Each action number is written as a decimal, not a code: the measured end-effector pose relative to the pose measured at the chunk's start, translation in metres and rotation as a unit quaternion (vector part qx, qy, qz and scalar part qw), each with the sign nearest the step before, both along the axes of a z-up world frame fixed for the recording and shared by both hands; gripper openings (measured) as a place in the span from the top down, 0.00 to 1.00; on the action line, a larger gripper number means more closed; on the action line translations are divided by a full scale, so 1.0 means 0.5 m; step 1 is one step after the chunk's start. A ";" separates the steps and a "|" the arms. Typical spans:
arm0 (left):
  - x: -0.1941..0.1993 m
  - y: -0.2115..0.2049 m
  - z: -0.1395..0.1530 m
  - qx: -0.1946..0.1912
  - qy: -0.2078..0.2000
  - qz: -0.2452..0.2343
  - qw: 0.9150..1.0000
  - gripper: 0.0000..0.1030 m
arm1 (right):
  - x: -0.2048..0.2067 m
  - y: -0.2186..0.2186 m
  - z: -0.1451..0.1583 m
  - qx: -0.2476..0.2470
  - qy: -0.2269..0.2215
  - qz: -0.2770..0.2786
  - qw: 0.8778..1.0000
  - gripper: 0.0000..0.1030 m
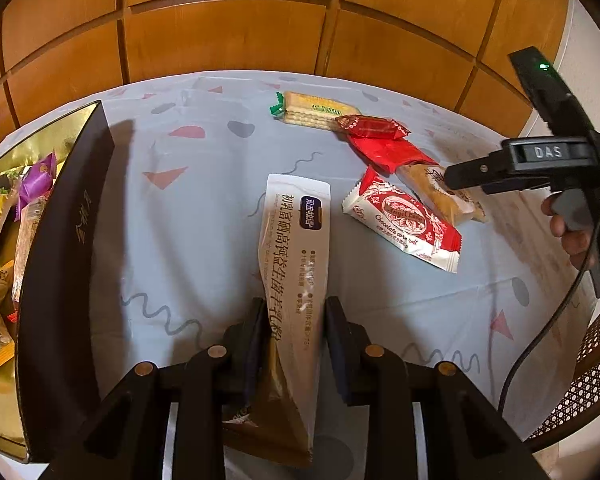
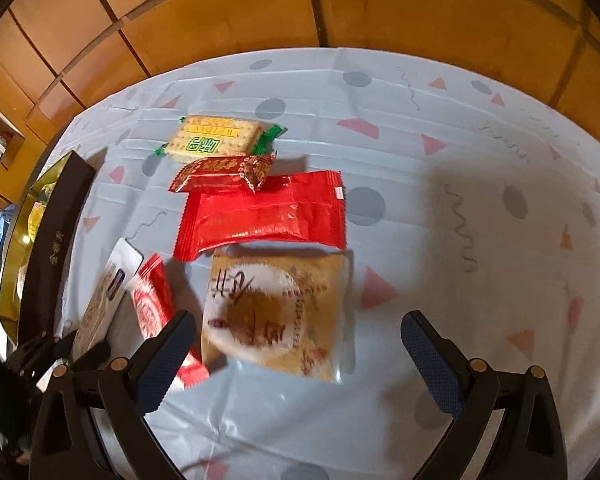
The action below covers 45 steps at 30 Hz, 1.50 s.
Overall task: Organize snacks
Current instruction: 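Lift the white packet with the left gripper while the right gripper grasps the tan pastry packet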
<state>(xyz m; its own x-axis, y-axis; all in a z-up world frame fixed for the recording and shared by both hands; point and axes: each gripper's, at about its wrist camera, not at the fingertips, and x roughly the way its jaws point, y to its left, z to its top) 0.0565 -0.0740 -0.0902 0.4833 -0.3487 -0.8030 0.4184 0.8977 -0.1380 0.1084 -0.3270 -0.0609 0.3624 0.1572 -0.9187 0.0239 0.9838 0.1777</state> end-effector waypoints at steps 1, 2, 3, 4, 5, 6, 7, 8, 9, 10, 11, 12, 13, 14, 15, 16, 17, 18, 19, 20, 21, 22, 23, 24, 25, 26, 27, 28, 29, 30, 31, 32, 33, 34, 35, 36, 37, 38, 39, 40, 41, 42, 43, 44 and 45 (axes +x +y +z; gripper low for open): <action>-0.003 0.003 0.001 0.001 -0.002 0.000 1.000 0.71 | 0.007 0.001 -0.006 0.004 0.004 -0.003 1.000 0.00; -0.004 0.002 0.000 0.002 -0.003 0.000 1.000 0.70 | 0.011 0.000 -0.011 0.008 0.007 -0.004 1.000 0.00; -0.004 0.002 0.000 0.002 -0.004 0.001 1.000 0.70 | 0.013 0.001 -0.013 0.013 0.009 -0.002 1.000 0.00; -0.005 0.003 0.001 0.002 -0.005 0.002 1.000 0.70 | 0.017 0.005 -0.016 0.012 0.008 0.000 1.000 0.00; -0.006 0.002 0.001 0.002 -0.005 0.003 1.000 0.70 | 0.020 0.008 -0.017 0.009 0.006 0.001 1.000 0.00; -0.006 0.002 0.001 0.003 -0.005 0.003 1.000 0.70 | 0.022 0.012 -0.019 0.011 0.004 0.004 1.000 0.00; -0.006 0.002 0.001 0.003 -0.005 0.003 1.000 0.70 | 0.025 0.016 -0.021 0.013 0.004 0.007 1.000 0.00; -0.005 0.002 0.001 0.003 -0.004 0.004 1.000 0.70 | 0.028 0.023 -0.023 0.008 0.003 0.012 1.000 0.00; -0.005 0.002 0.001 0.003 -0.003 0.004 1.000 0.70 | 0.029 0.031 -0.028 -0.003 0.003 0.017 1.000 0.00; -0.004 0.001 0.002 0.003 -0.003 0.003 1.000 0.70 | 0.031 0.038 -0.035 -0.014 0.006 0.022 1.000 0.01; -0.003 0.001 0.002 0.003 -0.003 0.003 1.000 0.70 | 0.032 0.044 -0.041 -0.027 0.010 0.027 0.999 0.10; -0.003 0.001 0.002 0.002 -0.003 0.004 1.000 0.70 | 0.032 0.054 -0.049 -0.056 0.014 0.034 0.998 0.16; -0.003 0.001 0.001 0.003 -0.003 0.004 1.000 0.70 | 0.029 0.063 -0.048 -0.076 0.005 0.040 0.996 0.23; -0.003 0.001 0.001 0.003 -0.003 0.004 1.000 0.70 | 0.027 0.066 -0.044 -0.080 0.000 0.040 0.996 0.31; -0.003 0.001 0.002 0.003 -0.002 0.005 1.000 0.70 | 0.027 0.065 -0.041 -0.073 0.000 0.040 0.997 0.33; -0.002 0.002 0.001 0.002 -0.001 0.005 1.000 0.70 | 0.026 0.065 -0.041 -0.073 0.001 0.041 0.996 0.33; -0.001 0.002 0.001 0.002 0.000 0.006 1.000 0.70 | 0.026 0.065 -0.042 -0.073 0.002 0.041 0.997 0.32; -0.001 0.001 0.001 0.003 0.001 0.007 1.000 0.70 | 0.027 0.063 -0.044 -0.069 0.005 0.040 0.997 0.30; 0.000 0.001 0.001 0.004 0.001 0.008 1.000 0.70 | 0.028 0.058 -0.045 -0.063 0.008 0.036 0.997 0.26; -0.001 0.000 0.001 0.005 0.001 0.009 1.000 0.70 | 0.029 0.052 -0.046 -0.057 0.010 0.032 0.998 0.25; -0.002 -0.001 0.001 0.007 -0.001 0.010 1.000 0.70 | 0.028 0.050 -0.047 -0.054 0.011 0.031 0.998 0.24; -0.003 -0.002 0.001 0.008 -0.002 0.010 1.000 0.70 | 0.027 0.048 -0.048 -0.055 0.012 0.032 0.998 0.22; -0.003 -0.003 0.001 0.010 -0.003 0.009 1.000 0.70 | 0.026 0.048 -0.049 -0.054 0.011 0.032 0.998 0.21; -0.003 -0.005 0.002 0.012 -0.003 0.009 1.000 0.70 | 0.025 0.047 -0.049 -0.052 0.009 0.031 0.998 0.20; -0.002 -0.005 0.002 0.014 -0.002 0.009 1.000 0.70 | 0.023 0.046 -0.049 -0.049 0.008 0.030 0.998 0.18; -0.001 -0.006 0.003 0.015 -0.001 0.008 1.000 0.70 | 0.022 0.047 -0.050 -0.048 0.007 0.033 0.998 0.15; -0.001 -0.006 0.002 0.015 -0.001 0.007 1.000 0.70 | 0.019 0.051 -0.052 -0.049 0.003 0.040 0.998 0.13; -0.002 -0.005 0.002 0.014 -0.001 0.008 1.000 0.70 | 0.014 0.053 -0.055 -0.052 0.002 0.047 0.998 0.08; -0.002 -0.005 0.002 0.015 -0.002 0.008 1.000 0.70 | 0.010 0.054 -0.058 -0.056 -0.001 0.053 0.997 0.05; -0.003 -0.006 0.002 0.017 -0.003 0.008 1.000 0.70 | 0.007 0.057 -0.060 -0.061 -0.002 0.056 0.997 0.04; -0.004 -0.006 0.002 0.018 -0.004 0.007 1.000 0.70 | 0.004 0.058 -0.060 -0.061 -0.003 0.056 0.997 0.04; -0.004 -0.006 0.002 0.019 -0.004 0.007 1.000 0.70 | 0.002 0.057 -0.060 -0.060 -0.004 0.056 0.997 0.04; -0.004 -0.005 0.003 0.019 -0.003 0.009 1.000 0.70 | 0.001 0.058 -0.060 -0.061 -0.004 0.055 0.997 0.04; -0.004 -0.005 0.004 0.020 -0.002 0.010 1.000 0.70 | -0.001 0.060 -0.058 -0.063 -0.006 0.054 0.997 0.05; -0.003 -0.006 0.004 0.021 -0.001 0.011 1.000 0.70 | -0.003 0.062 -0.055 -0.065 -0.009 0.053 0.996 0.13; -0.004 -0.008 0.005 0.025 -0.003 0.009 1.000 0.71 | -0.003 0.065 -0.052 -0.067 -0.015 0.051 0.996 0.18; -0.005 -0.010 0.005 0.029 -0.005 0.006 1.000 0.72 | -0.003 0.069 -0.044 -0.071 -0.024 0.052 0.996 0.27; -0.006 -0.013 0.006 0.034 -0.007 0.003 0.999 0.73 | -0.004 0.071 -0.035 -0.071 -0.027 0.055 0.996 0.35; -0.008 -0.015 0.009 0.041 -0.008 0.001 0.999 0.74 | -0.005 0.073 -0.034 -0.075 -0.030 0.056 0.995 0.35; -0.009 -0.016 0.014 0.046 -0.007 0.002 0.999 0.76 | -0.007 0.073 -0.034 -0.079 -0.032 0.057 0.995 0.36; -0.012 -0.017 0.022 0.050 -0.011 0.003 0.999 0.77 | -0.008 0.073 -0.035 -0.080 -0.032 0.059 0.995 0.36; -0.018 -0.017 0.034 0.047 -0.022 -0.001 0.999 0.77 | -0.008 0.073 -0.036 -0.079 -0.032 0.060 0.995 0.36; -0.024 -0.017 0.044 0.046 -0.031 -0.005 0.998 0.77 | -0.008 0.071 -0.037 -0.078 -0.032 0.061 0.995 0.35; -0.030 -0.018 0.058 0.044 -0.042 -0.009 0.998 0.77 | -0.009 0.067 -0.037 -0.076 -0.031 0.062 0.995 0.34; -0.035 -0.017 0.072 0.039 -0.050 -0.013 0.998 0.77 | -0.008 0.065 -0.037 -0.075 -0.031 0.063 0.995 0.34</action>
